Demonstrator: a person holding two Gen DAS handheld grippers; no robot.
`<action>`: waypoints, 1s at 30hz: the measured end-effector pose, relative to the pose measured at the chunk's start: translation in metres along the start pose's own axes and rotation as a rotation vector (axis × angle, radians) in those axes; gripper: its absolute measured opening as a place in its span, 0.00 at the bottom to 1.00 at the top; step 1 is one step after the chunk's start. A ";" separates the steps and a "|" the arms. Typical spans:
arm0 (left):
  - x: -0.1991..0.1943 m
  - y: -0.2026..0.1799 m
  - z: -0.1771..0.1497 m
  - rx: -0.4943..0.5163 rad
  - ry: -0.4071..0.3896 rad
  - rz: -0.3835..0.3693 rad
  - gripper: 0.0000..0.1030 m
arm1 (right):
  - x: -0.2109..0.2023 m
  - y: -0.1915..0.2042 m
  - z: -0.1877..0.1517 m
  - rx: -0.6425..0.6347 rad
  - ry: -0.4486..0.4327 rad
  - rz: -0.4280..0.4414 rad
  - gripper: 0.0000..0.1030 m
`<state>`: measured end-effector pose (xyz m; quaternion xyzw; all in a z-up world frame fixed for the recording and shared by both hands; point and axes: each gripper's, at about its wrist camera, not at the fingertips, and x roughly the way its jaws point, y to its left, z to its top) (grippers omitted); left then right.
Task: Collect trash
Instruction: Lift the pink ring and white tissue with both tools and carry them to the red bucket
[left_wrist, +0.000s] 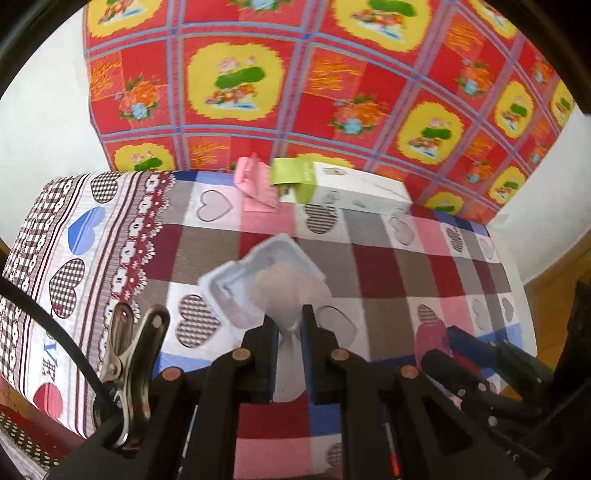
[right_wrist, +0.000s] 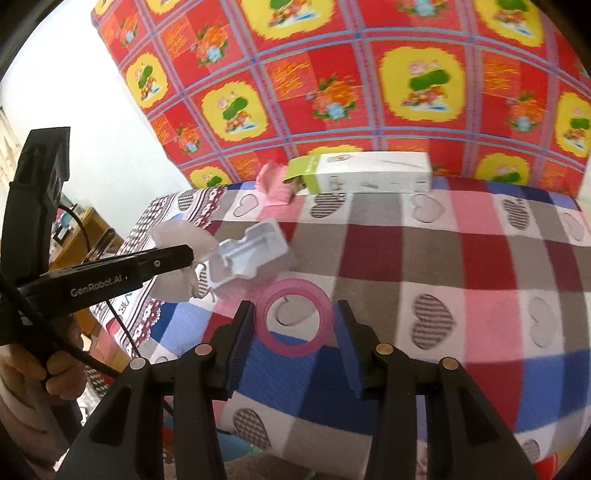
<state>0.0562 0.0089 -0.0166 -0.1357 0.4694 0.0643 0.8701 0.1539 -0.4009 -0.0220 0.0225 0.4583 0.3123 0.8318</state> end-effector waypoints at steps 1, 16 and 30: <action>-0.003 -0.007 -0.002 0.007 -0.003 -0.004 0.11 | -0.006 -0.001 -0.002 0.007 -0.009 -0.008 0.43; -0.019 -0.104 -0.016 0.156 -0.004 -0.100 0.11 | -0.073 -0.012 -0.039 0.173 -0.141 -0.133 0.43; -0.007 -0.155 -0.025 0.365 0.064 -0.241 0.11 | -0.106 0.012 -0.072 0.374 -0.276 -0.279 0.43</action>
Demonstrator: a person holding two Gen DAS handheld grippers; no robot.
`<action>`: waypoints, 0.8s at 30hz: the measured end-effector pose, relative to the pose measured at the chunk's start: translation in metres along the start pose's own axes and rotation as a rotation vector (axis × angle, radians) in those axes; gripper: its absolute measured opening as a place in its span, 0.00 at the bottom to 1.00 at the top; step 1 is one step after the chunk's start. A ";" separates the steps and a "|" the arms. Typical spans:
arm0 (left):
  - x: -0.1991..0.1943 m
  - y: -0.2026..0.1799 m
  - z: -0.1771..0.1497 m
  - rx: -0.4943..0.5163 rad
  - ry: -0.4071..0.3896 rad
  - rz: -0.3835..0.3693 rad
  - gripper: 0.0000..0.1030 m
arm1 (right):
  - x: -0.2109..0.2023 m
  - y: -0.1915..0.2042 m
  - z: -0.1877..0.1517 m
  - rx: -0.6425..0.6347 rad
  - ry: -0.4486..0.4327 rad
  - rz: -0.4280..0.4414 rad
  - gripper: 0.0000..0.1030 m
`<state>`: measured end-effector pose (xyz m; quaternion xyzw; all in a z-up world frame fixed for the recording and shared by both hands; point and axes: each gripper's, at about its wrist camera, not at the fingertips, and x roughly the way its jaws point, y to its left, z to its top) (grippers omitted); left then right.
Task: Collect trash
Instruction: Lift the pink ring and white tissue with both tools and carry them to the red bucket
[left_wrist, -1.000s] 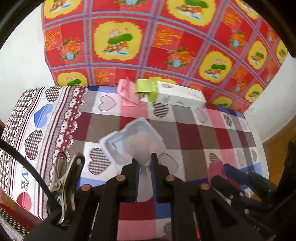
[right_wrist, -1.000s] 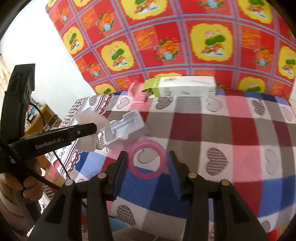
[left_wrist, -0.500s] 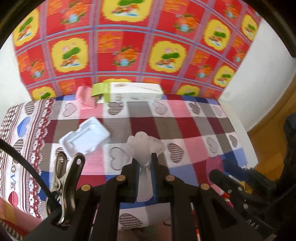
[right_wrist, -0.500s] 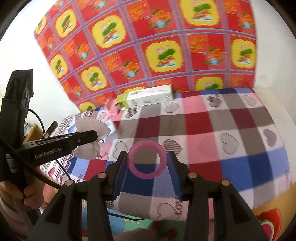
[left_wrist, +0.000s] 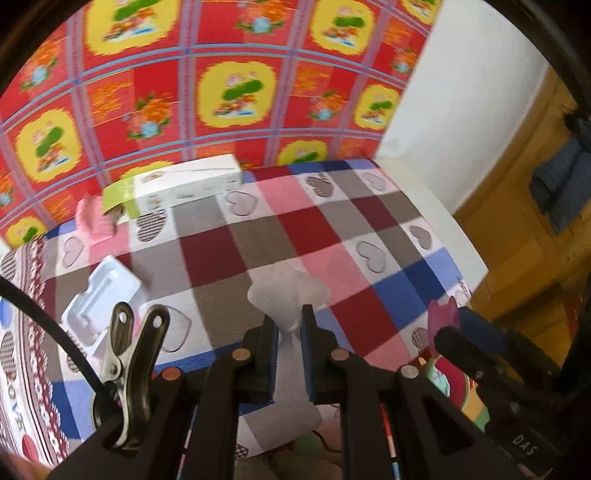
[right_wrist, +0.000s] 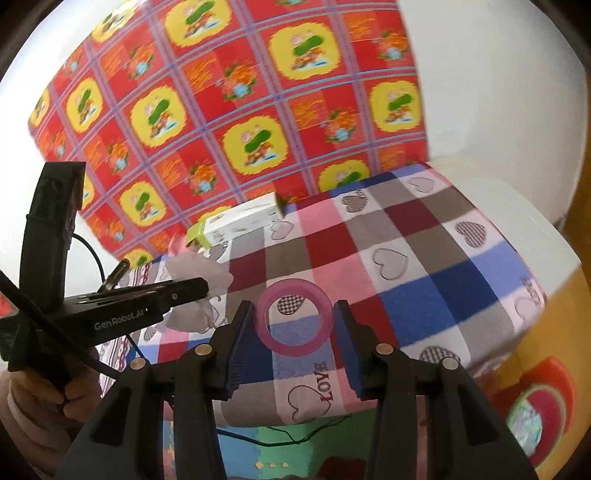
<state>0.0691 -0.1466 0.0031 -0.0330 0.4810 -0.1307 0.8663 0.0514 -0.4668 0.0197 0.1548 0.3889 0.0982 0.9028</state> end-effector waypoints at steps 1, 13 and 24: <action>0.000 -0.002 0.000 0.010 0.002 -0.007 0.11 | -0.003 0.001 -0.005 0.021 -0.007 -0.008 0.43; 0.006 -0.042 -0.012 0.156 0.030 -0.115 0.11 | -0.039 0.006 -0.046 0.173 -0.064 -0.118 0.43; 0.010 -0.093 -0.032 0.300 0.066 -0.199 0.11 | -0.074 -0.005 -0.100 0.326 -0.113 -0.243 0.43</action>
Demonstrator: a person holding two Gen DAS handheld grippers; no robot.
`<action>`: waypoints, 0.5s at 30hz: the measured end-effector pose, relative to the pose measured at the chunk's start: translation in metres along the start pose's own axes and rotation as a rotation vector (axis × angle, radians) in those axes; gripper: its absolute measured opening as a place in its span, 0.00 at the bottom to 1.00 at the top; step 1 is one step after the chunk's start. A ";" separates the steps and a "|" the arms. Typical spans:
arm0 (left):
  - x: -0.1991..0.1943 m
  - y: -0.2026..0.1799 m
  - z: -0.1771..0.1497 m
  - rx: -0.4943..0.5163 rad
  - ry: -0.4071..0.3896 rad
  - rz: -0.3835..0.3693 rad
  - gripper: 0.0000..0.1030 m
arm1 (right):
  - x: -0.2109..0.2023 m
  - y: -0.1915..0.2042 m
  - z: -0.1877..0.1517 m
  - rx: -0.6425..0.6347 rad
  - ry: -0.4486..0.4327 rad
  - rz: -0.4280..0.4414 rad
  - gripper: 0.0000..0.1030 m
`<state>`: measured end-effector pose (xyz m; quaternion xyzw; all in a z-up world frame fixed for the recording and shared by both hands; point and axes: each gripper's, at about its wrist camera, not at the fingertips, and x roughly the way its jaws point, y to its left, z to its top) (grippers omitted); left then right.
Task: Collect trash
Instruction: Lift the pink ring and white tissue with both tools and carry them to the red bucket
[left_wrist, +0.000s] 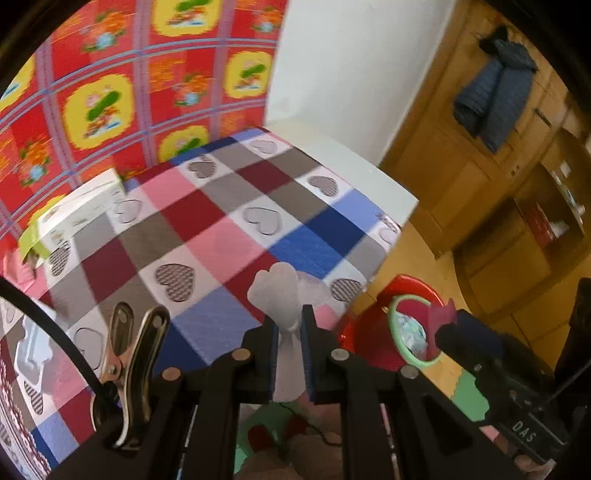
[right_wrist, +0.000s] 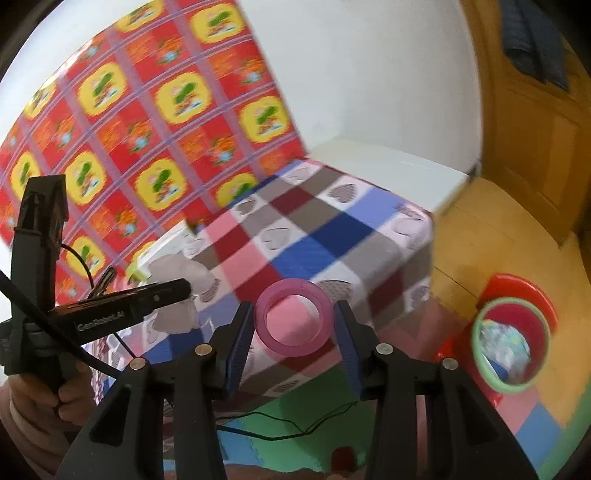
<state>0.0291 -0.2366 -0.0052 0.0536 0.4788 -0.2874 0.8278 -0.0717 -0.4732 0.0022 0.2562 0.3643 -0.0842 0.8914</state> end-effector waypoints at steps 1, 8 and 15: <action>0.002 -0.004 0.000 0.009 0.003 -0.007 0.11 | -0.004 -0.005 -0.004 0.016 -0.005 -0.016 0.43; 0.017 -0.043 0.004 0.092 0.028 -0.089 0.11 | -0.025 -0.034 -0.023 0.095 -0.038 -0.096 0.43; 0.037 -0.089 0.006 0.178 0.050 -0.172 0.11 | -0.040 -0.072 -0.036 0.149 -0.053 -0.173 0.43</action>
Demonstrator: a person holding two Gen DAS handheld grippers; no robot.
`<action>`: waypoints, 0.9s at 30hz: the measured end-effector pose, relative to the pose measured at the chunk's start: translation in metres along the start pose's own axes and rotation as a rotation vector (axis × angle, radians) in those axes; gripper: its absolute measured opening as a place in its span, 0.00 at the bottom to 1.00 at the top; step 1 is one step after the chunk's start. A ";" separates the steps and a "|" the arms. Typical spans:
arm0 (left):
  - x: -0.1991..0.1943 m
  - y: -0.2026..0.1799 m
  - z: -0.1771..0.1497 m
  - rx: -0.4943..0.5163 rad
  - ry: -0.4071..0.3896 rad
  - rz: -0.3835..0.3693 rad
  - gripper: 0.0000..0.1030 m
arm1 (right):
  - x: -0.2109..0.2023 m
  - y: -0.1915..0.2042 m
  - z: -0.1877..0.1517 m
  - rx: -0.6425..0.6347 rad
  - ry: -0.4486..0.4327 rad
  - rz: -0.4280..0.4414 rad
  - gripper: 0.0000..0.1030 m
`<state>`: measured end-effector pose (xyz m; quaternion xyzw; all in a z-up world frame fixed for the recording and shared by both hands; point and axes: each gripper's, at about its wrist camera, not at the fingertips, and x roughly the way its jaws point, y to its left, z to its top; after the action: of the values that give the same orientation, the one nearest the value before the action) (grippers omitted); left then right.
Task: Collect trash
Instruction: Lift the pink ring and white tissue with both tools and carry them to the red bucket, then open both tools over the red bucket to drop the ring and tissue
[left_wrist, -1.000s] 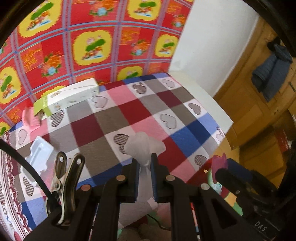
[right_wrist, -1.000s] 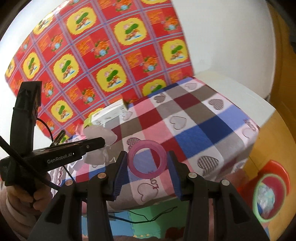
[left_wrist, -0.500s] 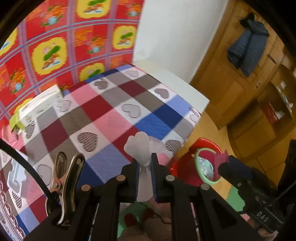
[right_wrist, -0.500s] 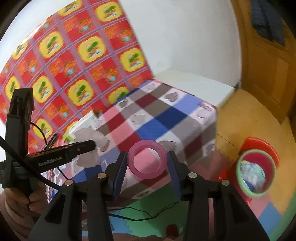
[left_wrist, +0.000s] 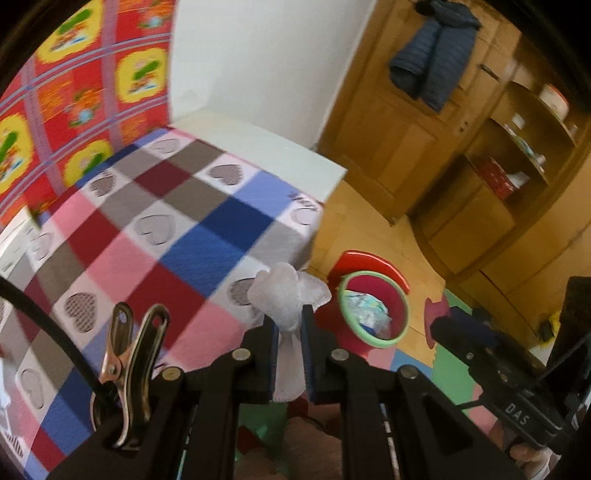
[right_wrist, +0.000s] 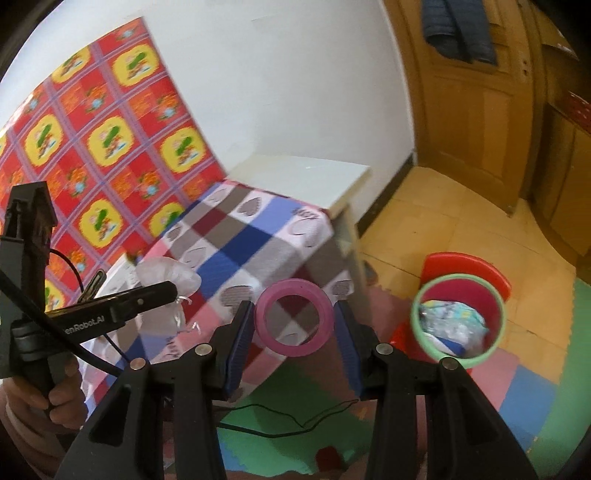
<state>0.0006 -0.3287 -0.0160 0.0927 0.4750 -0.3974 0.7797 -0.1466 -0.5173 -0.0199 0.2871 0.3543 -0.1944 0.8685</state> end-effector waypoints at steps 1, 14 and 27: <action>0.003 -0.005 0.001 0.010 0.003 -0.006 0.11 | 0.000 -0.006 -0.001 0.006 0.000 -0.010 0.43; 0.075 -0.085 0.012 0.140 0.100 -0.108 0.11 | 0.007 -0.094 -0.010 0.087 0.043 -0.134 0.43; 0.173 -0.169 0.022 0.242 0.174 -0.187 0.11 | 0.045 -0.181 -0.009 0.130 0.105 -0.224 0.43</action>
<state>-0.0642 -0.5449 -0.1062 0.1753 0.4958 -0.5131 0.6784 -0.2185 -0.6550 -0.1235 0.3110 0.4157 -0.2974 0.8013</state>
